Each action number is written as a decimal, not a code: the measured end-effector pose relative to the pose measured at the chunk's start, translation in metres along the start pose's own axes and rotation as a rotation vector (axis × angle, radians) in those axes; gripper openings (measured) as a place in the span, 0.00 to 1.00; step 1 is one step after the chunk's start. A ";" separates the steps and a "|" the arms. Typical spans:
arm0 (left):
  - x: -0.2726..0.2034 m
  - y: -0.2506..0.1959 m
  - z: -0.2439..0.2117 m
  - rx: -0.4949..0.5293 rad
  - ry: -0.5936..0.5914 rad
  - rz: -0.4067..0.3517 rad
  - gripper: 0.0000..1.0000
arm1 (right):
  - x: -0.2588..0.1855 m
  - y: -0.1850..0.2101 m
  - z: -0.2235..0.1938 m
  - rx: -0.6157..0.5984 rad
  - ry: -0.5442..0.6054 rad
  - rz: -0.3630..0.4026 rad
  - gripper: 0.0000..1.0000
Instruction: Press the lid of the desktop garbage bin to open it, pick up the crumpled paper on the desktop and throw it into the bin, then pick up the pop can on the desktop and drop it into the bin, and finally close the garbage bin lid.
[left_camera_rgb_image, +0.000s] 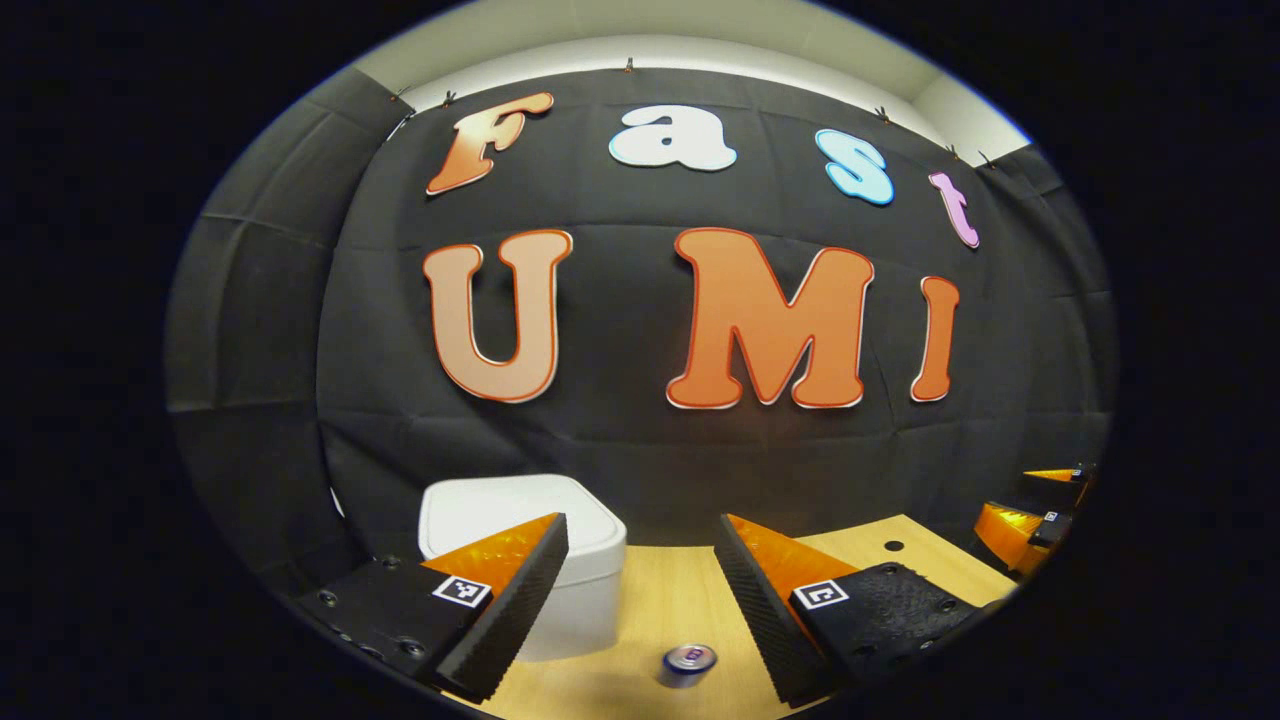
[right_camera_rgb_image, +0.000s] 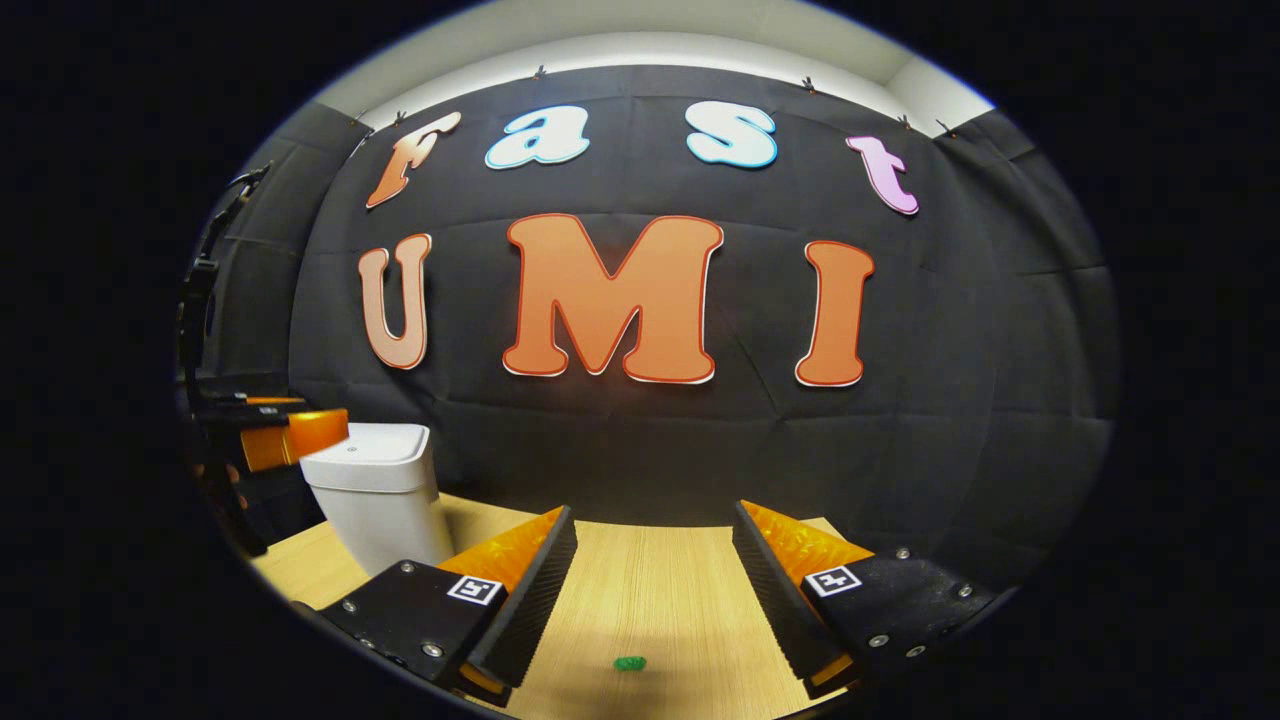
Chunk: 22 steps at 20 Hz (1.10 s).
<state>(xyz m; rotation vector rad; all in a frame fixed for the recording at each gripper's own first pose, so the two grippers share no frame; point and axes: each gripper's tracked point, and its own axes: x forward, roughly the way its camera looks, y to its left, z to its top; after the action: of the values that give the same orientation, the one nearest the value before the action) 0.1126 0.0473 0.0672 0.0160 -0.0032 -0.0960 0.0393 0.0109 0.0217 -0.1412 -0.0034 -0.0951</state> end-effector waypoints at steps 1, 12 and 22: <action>0.003 0.008 0.006 0.004 -0.005 0.006 0.94 | 0.001 0.001 0.001 0.000 0.000 0.004 0.94; 0.060 0.087 0.035 0.038 0.046 0.069 0.74 | 0.015 0.026 0.009 0.006 -0.004 0.059 0.94; 0.108 0.109 -0.034 0.066 0.298 -0.010 0.00 | 0.027 0.037 0.006 0.005 0.016 0.070 0.94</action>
<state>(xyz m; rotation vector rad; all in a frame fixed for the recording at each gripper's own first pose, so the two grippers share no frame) 0.2310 0.1455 0.0353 0.0966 0.2913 -0.1026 0.0702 0.0460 0.0226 -0.1350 0.0173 -0.0258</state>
